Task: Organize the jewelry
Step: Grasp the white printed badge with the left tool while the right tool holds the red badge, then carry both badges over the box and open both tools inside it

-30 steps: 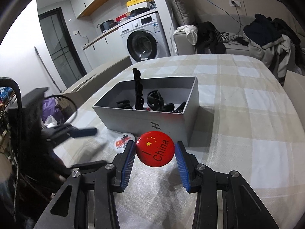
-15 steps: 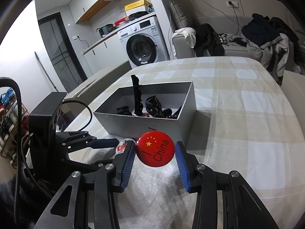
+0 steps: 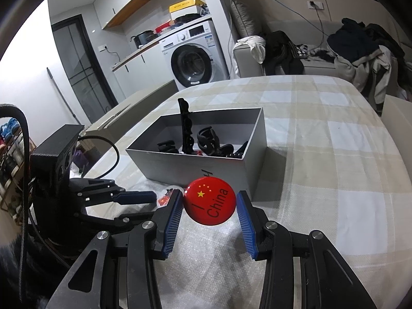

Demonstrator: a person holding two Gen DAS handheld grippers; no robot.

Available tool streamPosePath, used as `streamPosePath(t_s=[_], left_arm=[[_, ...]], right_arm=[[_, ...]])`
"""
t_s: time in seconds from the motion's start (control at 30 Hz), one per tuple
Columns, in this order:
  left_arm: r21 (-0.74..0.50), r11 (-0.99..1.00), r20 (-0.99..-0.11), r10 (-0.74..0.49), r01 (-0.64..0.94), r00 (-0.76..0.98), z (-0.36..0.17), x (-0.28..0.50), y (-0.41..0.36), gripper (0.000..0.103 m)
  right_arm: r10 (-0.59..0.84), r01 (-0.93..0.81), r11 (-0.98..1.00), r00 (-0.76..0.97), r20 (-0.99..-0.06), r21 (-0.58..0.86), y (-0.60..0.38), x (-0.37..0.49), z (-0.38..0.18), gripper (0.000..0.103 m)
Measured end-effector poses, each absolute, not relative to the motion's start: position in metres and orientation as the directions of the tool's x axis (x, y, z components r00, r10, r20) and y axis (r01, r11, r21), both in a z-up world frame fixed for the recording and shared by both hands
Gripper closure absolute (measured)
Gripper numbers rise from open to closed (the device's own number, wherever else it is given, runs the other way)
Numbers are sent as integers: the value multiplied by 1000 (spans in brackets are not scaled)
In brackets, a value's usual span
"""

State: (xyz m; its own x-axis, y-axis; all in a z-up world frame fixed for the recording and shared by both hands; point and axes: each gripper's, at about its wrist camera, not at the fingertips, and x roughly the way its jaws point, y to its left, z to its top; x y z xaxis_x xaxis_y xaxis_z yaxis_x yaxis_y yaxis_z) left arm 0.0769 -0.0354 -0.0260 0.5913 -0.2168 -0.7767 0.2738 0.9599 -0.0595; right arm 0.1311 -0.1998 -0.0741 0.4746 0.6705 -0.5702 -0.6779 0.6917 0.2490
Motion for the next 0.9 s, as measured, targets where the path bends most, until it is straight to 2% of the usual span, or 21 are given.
streamPosePath(t_s=[0.07, 0.23, 0.47, 0.5, 0.53, 0.9], left_arm=[[-42, 967, -785, -188, 252, 590, -26, 80, -37, 55], [-22, 970, -779, -169, 243, 604, -29, 87, -44, 52], [-24, 976, -785, -154, 218, 600, -29, 94, -45, 53], [-26, 975, -784, -157, 220, 601, -29, 93, -45, 62], [-27, 975, -781, -160, 222, 604, -28, 91, -44, 66], [-38, 968, -749, -191, 247, 635, -18, 71, -39, 66]], right_arm=[[671, -677, 692, 476, -569, 250, -200, 131, -74, 62], [671, -673, 694, 479, -566, 254, -203, 132, -73, 62], [671, -670, 697, 482, -563, 256, -205, 133, -72, 62], [671, -671, 696, 482, -563, 255, -205, 133, -72, 62], [671, -670, 697, 482, -563, 257, -205, 133, -72, 62], [681, -676, 689, 477, -556, 264, -205, 131, -71, 62]])
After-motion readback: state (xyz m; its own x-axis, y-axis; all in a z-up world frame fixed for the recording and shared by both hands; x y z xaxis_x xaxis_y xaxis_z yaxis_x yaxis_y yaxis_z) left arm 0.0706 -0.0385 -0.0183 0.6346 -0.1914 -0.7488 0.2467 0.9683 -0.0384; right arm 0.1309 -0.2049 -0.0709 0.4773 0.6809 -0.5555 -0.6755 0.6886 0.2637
